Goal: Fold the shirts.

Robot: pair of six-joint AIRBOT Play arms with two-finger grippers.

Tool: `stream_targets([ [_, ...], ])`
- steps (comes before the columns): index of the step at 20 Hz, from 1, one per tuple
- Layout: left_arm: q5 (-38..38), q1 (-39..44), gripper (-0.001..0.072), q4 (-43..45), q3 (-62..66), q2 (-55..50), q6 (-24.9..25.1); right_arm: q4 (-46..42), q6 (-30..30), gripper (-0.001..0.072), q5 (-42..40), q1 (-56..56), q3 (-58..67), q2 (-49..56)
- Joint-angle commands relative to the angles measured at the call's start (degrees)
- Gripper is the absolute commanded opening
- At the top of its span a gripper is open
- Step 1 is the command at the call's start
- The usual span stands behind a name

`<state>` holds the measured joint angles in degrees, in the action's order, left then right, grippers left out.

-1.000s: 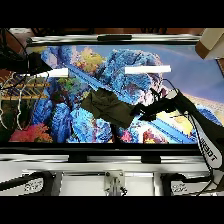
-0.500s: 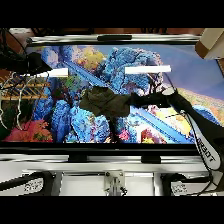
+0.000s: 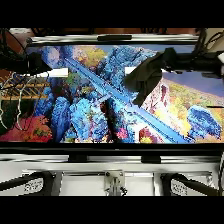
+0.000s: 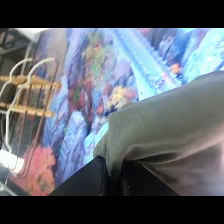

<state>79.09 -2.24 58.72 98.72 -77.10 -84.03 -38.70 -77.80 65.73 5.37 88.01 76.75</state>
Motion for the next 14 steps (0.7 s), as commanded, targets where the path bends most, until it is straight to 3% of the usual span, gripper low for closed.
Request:
stream_targets([
  [1,0.0,0.0,0.0033,0.0,0.0,0.0,0.8,-3.0,-2.9,0.0059,1.1,4.9,4.3,-1.3],
  [10,0.0,0.0,0.0033,0.0,0.0,0.0,0.8,-4.1,-2.4,0.0059,-21.4,12.2,4.5,1.4],
  [12,0.0,0.0,0.0033,0.0,0.0,0.0,0.8,-6.6,-0.9,0.0059,-20.2,13.6,4.9,1.5],
  [14,0.0,0.0,0.0033,0.0,0.0,0.0,0.8,-17.2,-2.6,0.0059,-9.6,16.0,5.1,1.5],
])
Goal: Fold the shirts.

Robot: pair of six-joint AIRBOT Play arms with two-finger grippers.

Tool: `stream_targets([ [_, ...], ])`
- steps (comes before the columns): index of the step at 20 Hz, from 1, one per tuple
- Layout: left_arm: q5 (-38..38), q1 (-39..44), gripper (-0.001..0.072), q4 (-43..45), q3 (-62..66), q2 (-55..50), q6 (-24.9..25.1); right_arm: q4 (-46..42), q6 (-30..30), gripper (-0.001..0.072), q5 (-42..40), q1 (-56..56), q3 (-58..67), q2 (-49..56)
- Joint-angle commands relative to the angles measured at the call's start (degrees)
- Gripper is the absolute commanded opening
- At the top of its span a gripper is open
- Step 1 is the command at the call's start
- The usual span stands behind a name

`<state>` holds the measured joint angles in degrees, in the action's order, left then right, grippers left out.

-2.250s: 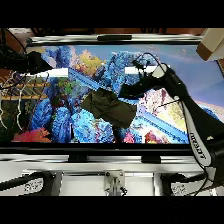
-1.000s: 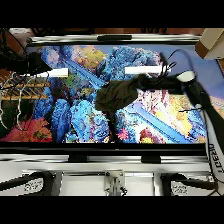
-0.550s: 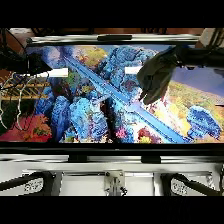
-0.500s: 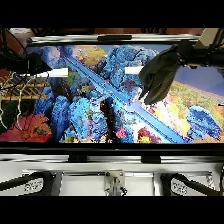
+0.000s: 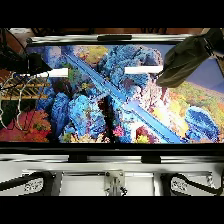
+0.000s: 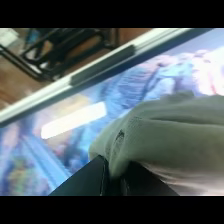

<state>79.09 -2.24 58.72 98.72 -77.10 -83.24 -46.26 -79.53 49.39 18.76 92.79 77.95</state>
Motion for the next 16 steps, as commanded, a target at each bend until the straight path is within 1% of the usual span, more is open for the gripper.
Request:
stream_targets([
  [1,0.0,0.0,0.0033,0.0,0.0,0.0,0.0,-15.5,-3.2,0.0059,13.8,3.8,0.2,0.3],
  [3,0.0,0.0,0.0033,0.0,0.0,0.0,0.0,-25.4,-3.7,0.0060,27.7,6.1,-1.8,0.3],
  [4,0.0,0.0,0.0033,0.0,0.0,0.0,0.0,-28.8,-4.4,0.0060,33.1,8.1,-3.7,0.2],
  [5,0.0,0.0,0.0033,0.0,0.0,0.0,0.0,-30.8,-4.9,0.0059,36.1,10.3,-6.1,-0.3],
  [6,0.0,0.0,0.0033,0.0,0.0,0.0,0.0,-31.9,-5.4,0.0060,37.5,12.8,-8.8,-1.4],
  [8,0.0,0.0,0.0033,0.0,0.0,0.0,0.1,-33.6,-5.8,0.0059,37.6,18.1,-15.1,-4.7],
  [12,0.0,0.0,0.0033,0.0,0.0,0.0,0.1,-39.0,-4.8,0.0059,38.1,27.0,-29.7,-12.3],
  [14,0.0,0.0,0.0033,0.0,0.0,0.0,0.1,-40.8,-4.2,0.0059,37.6,31.4,-38.5,-16.5],
  [16,0.0,0.0,0.0033,0.0,0.0,0.0,0.1,-41.0,-5.2,0.0059,36.1,36.0,-46.2,-20.4],
])
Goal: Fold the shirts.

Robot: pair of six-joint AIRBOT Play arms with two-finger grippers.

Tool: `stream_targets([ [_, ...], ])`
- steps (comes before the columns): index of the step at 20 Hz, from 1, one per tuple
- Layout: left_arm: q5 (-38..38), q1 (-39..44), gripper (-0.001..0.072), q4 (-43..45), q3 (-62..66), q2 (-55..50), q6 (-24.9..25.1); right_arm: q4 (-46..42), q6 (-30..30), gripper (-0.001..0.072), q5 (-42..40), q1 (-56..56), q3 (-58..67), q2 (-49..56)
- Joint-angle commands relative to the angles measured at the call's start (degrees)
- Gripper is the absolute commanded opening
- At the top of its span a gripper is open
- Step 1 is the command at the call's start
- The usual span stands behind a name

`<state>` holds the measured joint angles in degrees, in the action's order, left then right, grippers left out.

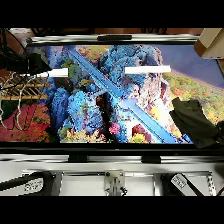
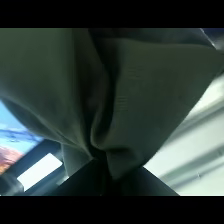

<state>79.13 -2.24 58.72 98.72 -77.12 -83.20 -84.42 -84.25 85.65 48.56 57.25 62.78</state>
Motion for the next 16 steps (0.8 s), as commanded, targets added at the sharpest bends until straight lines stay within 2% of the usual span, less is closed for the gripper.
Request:
stream_targets([
  [1,0.0,0.0,0.0033,0.0,0.0,0.0,0.0,-2.9,-1.0,0.0060,-0.5,8.2,-14.2,-7.2],
  [3,0.0,0.0,0.0033,0.0,0.0,0.0,0.0,-3.8,-1.2,0.0062,-1.6,10.3,-19.4,-10.3],
  [4,0.0,0.0,0.0033,0.0,0.0,0.0,0.0,-5.4,-1.8,0.0154,-2.6,10.3,-21.0,-11.3],
  [5,0.0,0.0,0.0033,0.0,0.0,0.0,0.0,-6.5,-1.7,0.0446,-3.0,10.3,-21.4,-11.8],
  [6,0.0,0.0,0.0033,0.0,0.0,0.0,0.0,-7.3,-1.5,0.0555,-2.9,10.3,-20.8,-12.0],
  [8,0.0,0.0,0.0033,0.0,0.0,-0.1,0.2,-7.6,-1.7,0.0555,-2.1,10.3,-16.1,-11.9],
  [11,0.0,0.8,0.0031,2.4,0.0,-1.0,1.5,-6.7,-1.7,0.0552,-4.7,7.8,-1.2,-11.9],
  [12,0.0,1.8,0.0031,6.0,0.0,-1.6,1.5,-4.9,-1.7,0.0550,-8.3,4.3,4.8,-11.9],
  [14,0.1,6.1,0.0030,19.1,0.0,-3.5,0.2,-1.8,-2.4,0.0542,-18.3,-7.5,14.2,-11.9],
  [16,1.6,11.5,0.0030,34.6,0.0,-5.6,-3.8,-5.2,-6.6,0.0541,-25.6,-24.1,19.1,-10.6],
])
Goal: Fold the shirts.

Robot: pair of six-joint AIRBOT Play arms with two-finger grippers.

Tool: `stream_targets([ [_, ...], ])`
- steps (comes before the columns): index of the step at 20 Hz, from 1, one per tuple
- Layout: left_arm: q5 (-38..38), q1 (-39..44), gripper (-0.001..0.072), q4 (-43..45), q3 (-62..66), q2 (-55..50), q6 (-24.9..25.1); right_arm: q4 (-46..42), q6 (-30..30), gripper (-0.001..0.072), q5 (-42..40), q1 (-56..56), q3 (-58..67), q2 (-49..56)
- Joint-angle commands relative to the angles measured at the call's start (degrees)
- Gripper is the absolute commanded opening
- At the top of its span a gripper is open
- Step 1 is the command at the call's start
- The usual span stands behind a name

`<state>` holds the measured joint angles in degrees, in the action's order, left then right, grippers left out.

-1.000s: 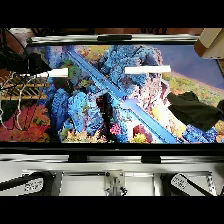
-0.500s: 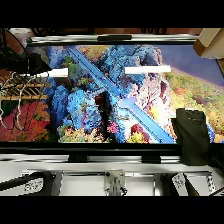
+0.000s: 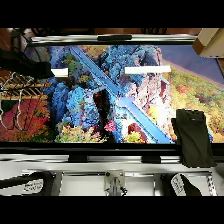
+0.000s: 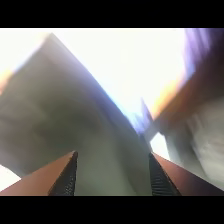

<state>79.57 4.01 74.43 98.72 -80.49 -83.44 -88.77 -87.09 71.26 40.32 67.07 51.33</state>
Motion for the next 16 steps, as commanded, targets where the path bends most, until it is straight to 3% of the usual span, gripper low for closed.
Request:
stream_targets([
  [1,2.1,7.8,0.0032,24.9,0.0,-3.3,-5.1,-5.7,-7.4,0.0541,-10.6,-24.9,10.8,3.0],
  [2,2.2,9.4,0.0103,26.1,0.0,-4.2,-5.2,-9.5,-9.9,0.0542,-8.2,-32.5,11.5,5.8],
  [3,2.2,10.4,0.0504,25.3,0.0,-5.2,-6.5,-10.9,-11.0,0.0542,-4.8,-38.6,11.7,9.1],
  [4,3.5,11.1,0.0717,24.2,0.0,-6.0,-9.3,-9.6,-11.8,0.0543,-0.9,-43.3,11.7,13.2],
  [9,4.2,13.5,0.0720,20.9,-6.8,-4.3,-11.0,8.4,-11.9,0.0543,10.8,-48.2,11.7,26.1],
  [12,-1.3,14.2,0.0720,20.9,-12.8,-1.2,-13.8,7.2,-11.6,0.0543,10.7,-48.2,11.7,26.1],
  [16,-2.7,14.2,0.0720,20.9,-13.7,-0.9,-13.7,7.3,-11.6,0.0543,10.6,-48.2,11.7,26.1],
])
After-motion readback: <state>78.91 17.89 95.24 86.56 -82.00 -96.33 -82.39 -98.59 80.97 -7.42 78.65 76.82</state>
